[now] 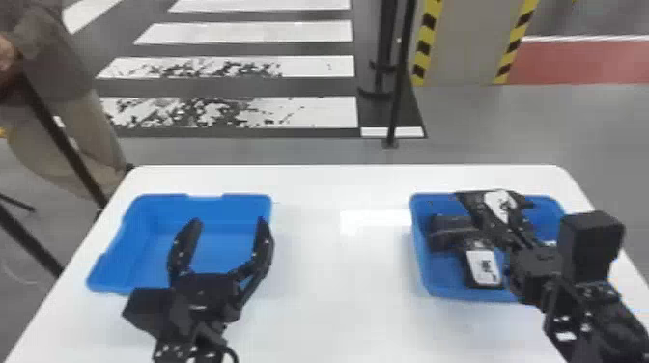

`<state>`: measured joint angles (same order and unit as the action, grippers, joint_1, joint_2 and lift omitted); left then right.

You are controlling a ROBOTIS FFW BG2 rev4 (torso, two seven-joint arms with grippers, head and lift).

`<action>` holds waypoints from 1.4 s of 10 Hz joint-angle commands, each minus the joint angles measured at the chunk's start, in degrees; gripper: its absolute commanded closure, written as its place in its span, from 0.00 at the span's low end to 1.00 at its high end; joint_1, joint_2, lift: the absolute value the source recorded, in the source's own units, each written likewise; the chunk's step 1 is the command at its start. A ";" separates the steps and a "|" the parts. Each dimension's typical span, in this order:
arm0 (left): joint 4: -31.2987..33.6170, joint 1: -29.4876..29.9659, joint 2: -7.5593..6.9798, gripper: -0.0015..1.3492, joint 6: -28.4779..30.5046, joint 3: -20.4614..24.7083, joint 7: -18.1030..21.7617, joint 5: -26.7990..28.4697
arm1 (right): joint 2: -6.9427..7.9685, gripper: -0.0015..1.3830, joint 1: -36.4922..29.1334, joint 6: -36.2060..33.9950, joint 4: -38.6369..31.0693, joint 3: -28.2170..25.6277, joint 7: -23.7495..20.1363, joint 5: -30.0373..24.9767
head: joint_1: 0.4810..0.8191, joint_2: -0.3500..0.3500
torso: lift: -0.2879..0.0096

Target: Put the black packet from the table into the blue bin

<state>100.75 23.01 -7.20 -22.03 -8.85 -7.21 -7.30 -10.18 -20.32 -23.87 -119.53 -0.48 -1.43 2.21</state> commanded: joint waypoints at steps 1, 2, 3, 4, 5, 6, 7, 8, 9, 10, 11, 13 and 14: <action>0.00 0.05 0.00 0.07 -0.05 0.05 0.00 -0.01 | 0.86 0.73 -2.46 -3.69 -1.48 -4.66 0.99 -1.29 | 0.63 0.42 | 0.60; 0.00 0.05 0.00 0.07 -0.05 -0.06 0.00 -0.01 | 0.78 0.49 -0.91 -6.93 -0.07 -5.23 0.03 -1.41 | 0.63 0.35 | 0.60; 0.00 -0.09 0.00 0.07 -0.05 -0.17 0.09 -0.01 | 0.78 0.19 -0.06 -5.38 1.33 -5.23 -1.82 -1.63 | 0.63 0.33 | 0.60; 0.00 -0.09 0.00 0.07 -0.05 -0.17 0.09 -0.01 | 0.86 0.02 -0.77 -0.32 1.19 -5.23 -2.61 -1.52 | 0.63 0.32 | 0.60; 0.00 -0.09 0.00 0.07 -0.05 -0.17 0.09 -0.01 | 1.13 0.07 -2.17 7.42 0.77 -5.23 -3.22 -0.61 | 0.63 0.32 | 0.60; 0.00 -0.09 0.09 0.07 -0.05 -0.06 0.09 -0.01 | 1.21 0.12 -3.72 14.87 -0.07 -4.77 -4.28 1.68 | 0.63 0.34 | 0.60; 0.00 -0.09 0.17 0.07 -0.05 -0.06 0.09 -0.01 | 1.13 0.14 -4.99 22.60 -0.21 -3.51 -5.07 3.74 | 0.63 0.35 | 0.60; 0.00 -0.09 0.17 0.07 -0.05 -0.06 0.09 0.10 | 1.13 0.14 -5.69 25.28 -0.35 -2.83 -5.25 4.42 | 0.63 0.39 | 0.60; 0.00 -0.23 0.17 0.07 -0.19 -0.06 0.09 0.10 | 1.13 0.14 -6.11 25.28 -0.21 -2.83 -5.33 4.88 | 0.63 0.41 | 0.60; 0.00 -0.23 0.17 0.07 -0.19 -0.06 0.09 0.10 | 1.13 0.14 -6.81 25.84 -0.49 -2.83 -5.33 5.34 | 0.63 0.42 | 0.60; 0.00 -0.09 0.17 0.07 -0.33 -0.06 0.09 0.10 | 1.13 0.14 -7.80 26.12 -0.78 -2.72 -5.42 5.56 | 0.63 0.42 | 0.60; 0.00 -0.09 0.26 0.07 -0.61 0.05 0.09 0.22 | 1.04 0.14 -10.05 26.12 -1.20 -1.69 -5.60 7.05 | 0.63 0.43 | 0.60; 0.00 -0.23 0.26 0.07 -0.89 0.05 0.09 0.45 | 1.04 0.14 -10.47 26.12 -1.06 -1.57 -5.60 7.85 | 0.63 0.44 | 0.60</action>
<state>100.75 22.89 -6.95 -22.79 -8.76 -7.11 -6.98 -9.14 -30.43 2.25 -120.65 -2.17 -7.03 9.56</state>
